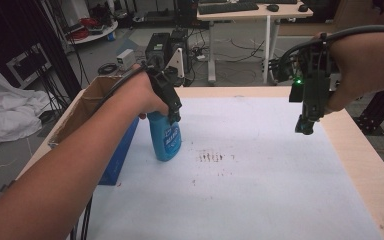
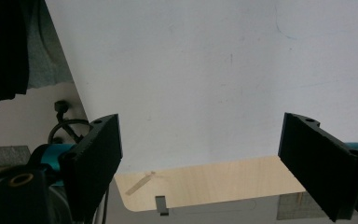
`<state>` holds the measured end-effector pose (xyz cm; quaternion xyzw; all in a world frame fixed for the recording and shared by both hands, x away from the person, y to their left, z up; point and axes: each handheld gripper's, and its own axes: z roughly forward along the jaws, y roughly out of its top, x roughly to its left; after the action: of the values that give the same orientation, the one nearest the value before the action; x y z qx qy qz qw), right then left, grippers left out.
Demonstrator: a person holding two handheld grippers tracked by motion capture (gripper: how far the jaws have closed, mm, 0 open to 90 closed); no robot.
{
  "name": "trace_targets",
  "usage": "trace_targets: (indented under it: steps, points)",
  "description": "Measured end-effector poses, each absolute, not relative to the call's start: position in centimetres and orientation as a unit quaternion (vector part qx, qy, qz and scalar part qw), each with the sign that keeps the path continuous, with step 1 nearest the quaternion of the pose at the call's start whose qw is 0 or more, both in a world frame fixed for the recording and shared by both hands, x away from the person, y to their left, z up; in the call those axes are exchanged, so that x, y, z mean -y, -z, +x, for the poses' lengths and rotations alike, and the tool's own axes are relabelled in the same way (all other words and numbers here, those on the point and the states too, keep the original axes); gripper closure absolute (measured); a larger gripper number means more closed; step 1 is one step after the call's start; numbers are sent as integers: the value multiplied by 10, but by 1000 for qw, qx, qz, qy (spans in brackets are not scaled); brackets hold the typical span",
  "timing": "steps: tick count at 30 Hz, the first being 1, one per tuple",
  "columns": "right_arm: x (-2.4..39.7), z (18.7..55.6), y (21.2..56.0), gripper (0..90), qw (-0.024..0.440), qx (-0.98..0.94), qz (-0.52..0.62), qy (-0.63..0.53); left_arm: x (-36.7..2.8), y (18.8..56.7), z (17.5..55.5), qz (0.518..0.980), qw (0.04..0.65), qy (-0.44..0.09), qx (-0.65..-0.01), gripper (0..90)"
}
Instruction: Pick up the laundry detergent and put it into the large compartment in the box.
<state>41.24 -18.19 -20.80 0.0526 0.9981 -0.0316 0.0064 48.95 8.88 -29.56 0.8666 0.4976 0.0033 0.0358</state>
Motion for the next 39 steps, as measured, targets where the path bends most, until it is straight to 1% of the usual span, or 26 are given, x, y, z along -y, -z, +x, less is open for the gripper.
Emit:
trace_targets:
  steps: [3, 7, 17, 21, 28, 31, 32, 34, 35, 39]
  points:
    - [182, 413, 208, 127, 7, -998, 51, 29, -88, 296, 489, 867, 36, 0, -498, 291]
    - [181, 414, 209, 127, 6, -998, 50, 32, -86, 296, 489, 869, 38, 5, -494, 364]
    - [180, 415, 212, 127, 3, -998, 49, 32, -89, 295, 491, 868, 28, 10, -496, 376]
    - [180, 416, 213, 127, 4, -998, 47, 33, -89, 289, 488, 870, 31, 2, -492, 377]
    - [179, 415, 212, 127, 6, -998, 47, 30, -93, 265, 479, 875, 35, -2, -483, 377]
    - [180, 414, 211, 127, 5, -998, 47, 32, -96, 256, 476, 878, 27, -2, -478, 377]
    - [180, 413, 211, 127, 6, -998, 46, 31, -99, 245, 472, 879, 27, -5, -476, 377]
    - [180, 412, 211, 127, 6, -998, 46, 32, -100, 241, 469, 876, 30, -6, -481, 376]
    - [180, 412, 211, 127, 6, -998, 46, 31, -104, 230, 465, 881, 23, -4, -472, 376]
    - [180, 411, 210, 127, 8, -998, 48, 31, -112, 207, 457, 881, 29, -3, -472, 376]
